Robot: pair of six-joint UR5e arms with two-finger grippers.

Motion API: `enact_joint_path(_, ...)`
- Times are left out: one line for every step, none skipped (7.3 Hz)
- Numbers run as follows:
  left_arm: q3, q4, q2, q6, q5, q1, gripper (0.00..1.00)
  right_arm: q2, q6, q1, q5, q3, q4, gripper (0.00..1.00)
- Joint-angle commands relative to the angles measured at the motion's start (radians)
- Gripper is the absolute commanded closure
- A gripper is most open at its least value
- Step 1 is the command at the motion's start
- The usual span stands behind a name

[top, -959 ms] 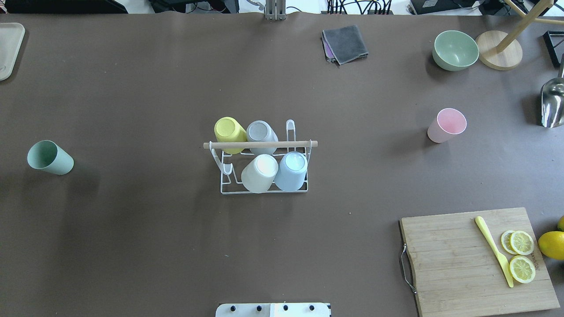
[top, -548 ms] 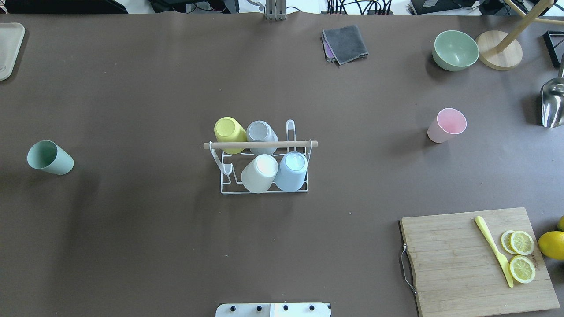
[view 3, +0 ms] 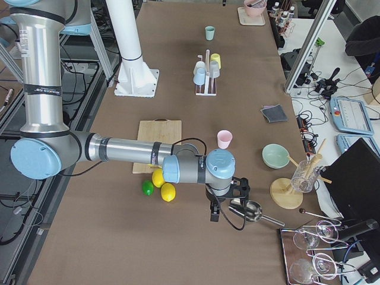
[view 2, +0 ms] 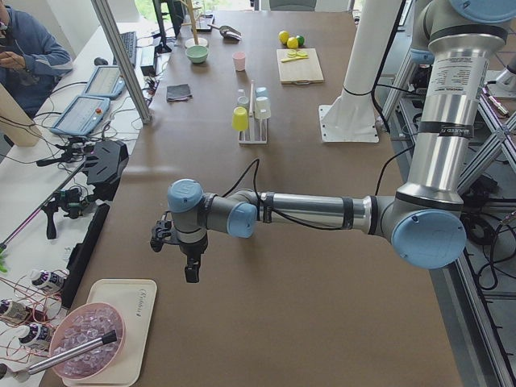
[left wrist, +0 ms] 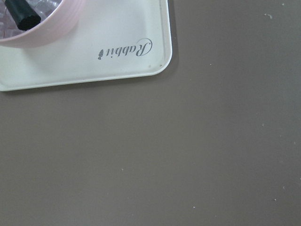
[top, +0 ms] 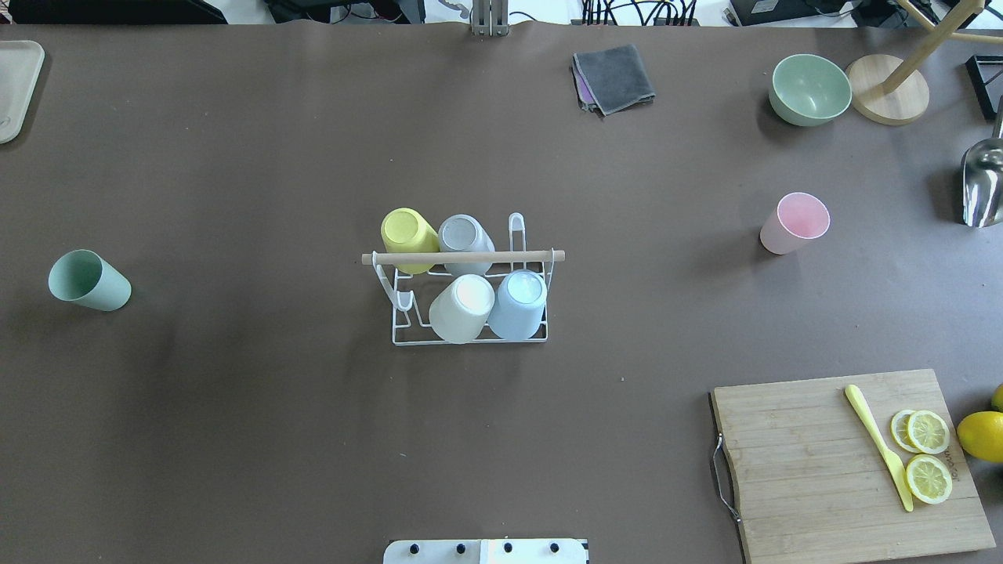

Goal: Place cup on cup holder

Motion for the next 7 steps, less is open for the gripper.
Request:
enact_joint_path(0.000,0.186,-0.097,0.001,0.006,0.006,0.02,0.000,0.002,0.000,0.002,0.000,-0.004,0.00)
enact_joint_path(0.027,0.309,-0.163,0.003,0.006,0.018,0.02,0.000,0.006,0.000,0.001,0.000,0.001,0.00)
enact_joint_path(0.077,0.415,-0.248,0.004,0.006,0.022,0.02,0.003,0.009,0.000,-0.001,0.000,-0.004,0.00)
enact_joint_path(0.138,0.463,-0.322,0.006,0.006,0.033,0.02,-0.012,-0.001,0.001,0.026,0.004,-0.001,0.00)
enact_joint_path(0.151,0.500,-0.341,0.007,0.002,0.077,0.02,-0.015,0.000,0.000,0.033,-0.002,0.004,0.00)
enact_joint_path(0.147,0.514,-0.349,0.012,-0.004,0.128,0.02,-0.009,-0.006,0.000,0.033,0.000,0.002,0.00)
enact_joint_path(0.162,0.532,-0.385,0.105,-0.008,0.151,0.02,-0.003,-0.003,-0.002,0.025,0.015,-0.004,0.00)
